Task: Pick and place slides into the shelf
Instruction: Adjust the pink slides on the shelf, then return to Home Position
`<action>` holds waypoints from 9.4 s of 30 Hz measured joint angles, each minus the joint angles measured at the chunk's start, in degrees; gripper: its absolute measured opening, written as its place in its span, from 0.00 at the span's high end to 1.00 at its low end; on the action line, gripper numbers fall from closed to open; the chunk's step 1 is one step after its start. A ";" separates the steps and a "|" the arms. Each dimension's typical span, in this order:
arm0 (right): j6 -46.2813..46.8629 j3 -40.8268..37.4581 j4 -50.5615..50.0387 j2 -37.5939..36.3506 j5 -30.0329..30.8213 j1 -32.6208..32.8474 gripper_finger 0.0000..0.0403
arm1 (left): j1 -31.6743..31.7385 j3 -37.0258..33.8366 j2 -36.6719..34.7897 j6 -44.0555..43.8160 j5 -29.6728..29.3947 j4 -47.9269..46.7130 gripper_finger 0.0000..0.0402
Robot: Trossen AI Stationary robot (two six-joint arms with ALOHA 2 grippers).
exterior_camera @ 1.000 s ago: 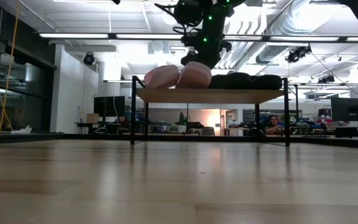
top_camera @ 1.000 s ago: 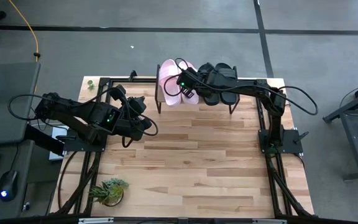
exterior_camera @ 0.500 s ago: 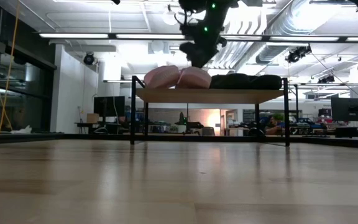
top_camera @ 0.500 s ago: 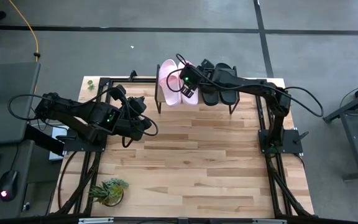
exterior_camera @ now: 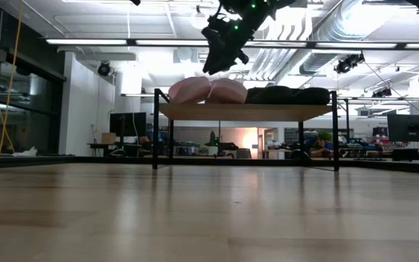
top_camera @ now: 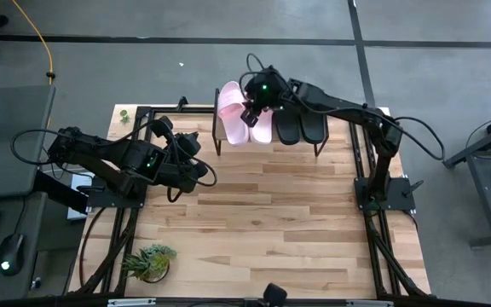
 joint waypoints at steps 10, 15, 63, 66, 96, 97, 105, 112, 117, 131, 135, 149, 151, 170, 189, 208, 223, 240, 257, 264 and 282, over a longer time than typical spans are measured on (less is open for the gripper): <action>0.45 0.04 2.55 0.63 -7.86 -1.73 0.71 | 0.00 0.00 0.00 0.25 0.13 0.44 0.99; 0.14 0.04 2.28 2.72 -8.13 -1.98 0.71 | -0.02 0.00 0.00 0.23 0.42 0.44 0.99; -2.28 -0.06 -2.31 -7.81 -17.21 2.50 0.70 | -0.02 -0.04 -7.16 1.77 1.65 0.84 0.99; -2.28 -0.07 -2.23 -9.90 -17.57 3.67 0.70 | -0.02 -0.02 -8.93 4.87 3.40 2.73 0.99; -2.46 0.00 -12.47 -26.91 -16.60 15.56 0.71 | 0.04 -18.58 -33.92 30.44 33.68 32.66 0.99; -2.44 0.00 -12.89 -27.56 -16.31 16.11 0.71 | 0.04 -19.39 -35.00 30.05 33.83 32.85 0.99; -1.29 0.00 -18.26 -34.08 -7.97 23.41 0.71 | 0.04 -26.82 -40.75 30.77 38.25 34.98 0.99; 1.03 0.00 -21.29 -39.35 0.37 30.94 0.71 | 0.04 -31.05 -45.06 30.16 39.03 36.76 0.99; 2.22 0.00 -25.02 -41.22 6.89 36.66 0.71 | 0.04 -33.25 -48.17 29.78 39.88 38.08 0.99; -2.74 -31.99 -0.52 -61.91 14.46 43.44 0.71 | 0.04 -42.44 -53.71 29.98 40.09 42.19 0.99; -4.32 -45.18 10.67 -73.04 13.31 42.52 0.71 | 0.04 -42.45 -53.94 29.74 40.06 43.47 0.99; -4.60 -73.52 26.64 -102.59 8.71 42.31 0.71 | 0.04 -43.61 -54.37 28.73 38.88 44.59 0.99; -4.93 -75.67 27.87 -104.35 8.76 42.31 0.71 | 0.04 -45.22 -55.06 28.64 38.26 44.84 0.99; -7.88 -87.33 40.34 -106.33 9.89 42.31 0.71 | 0.04 -60.92 -73.94 25.64 37.73 50.02 0.99; -5.67 -95.39 48.89 -106.36 8.45 42.29 0.71 | 0.04 -70.42 -77.96 23.35 38.90 62.12 0.99; -4.18 -98.76 51.05 -106.33 7.86 42.29 0.71 | 0.04 -81.16 -77.96 23.08 37.18 82.16 0.99; -3.35 -101.70 52.72 -106.29 10.47 42.29 0.71 | 0.02 -85.13 -77.96 23.07 38.10 86.89 0.99; -3.11 -101.72 42.82 -106.29 10.43 42.29 0.71 | 0.02 -85.13 -77.96 25.65 35.56 79.15 0.99; -5.65 -101.68 35.91 -105.59 9.86 42.29 0.71 | -0.02 -85.13 -75.26 30.63 35.24 79.21 0.99; -4.00 -101.66 35.83 -105.59 9.94 42.29 0.71 | -0.02 -85.12 -74.62 30.77 34.47 79.21 0.99; 0.81 -101.63 35.73 -105.59 9.83 42.29 0.71 | -0.01 -85.11 -74.64 30.79 34.45 79.23 0.99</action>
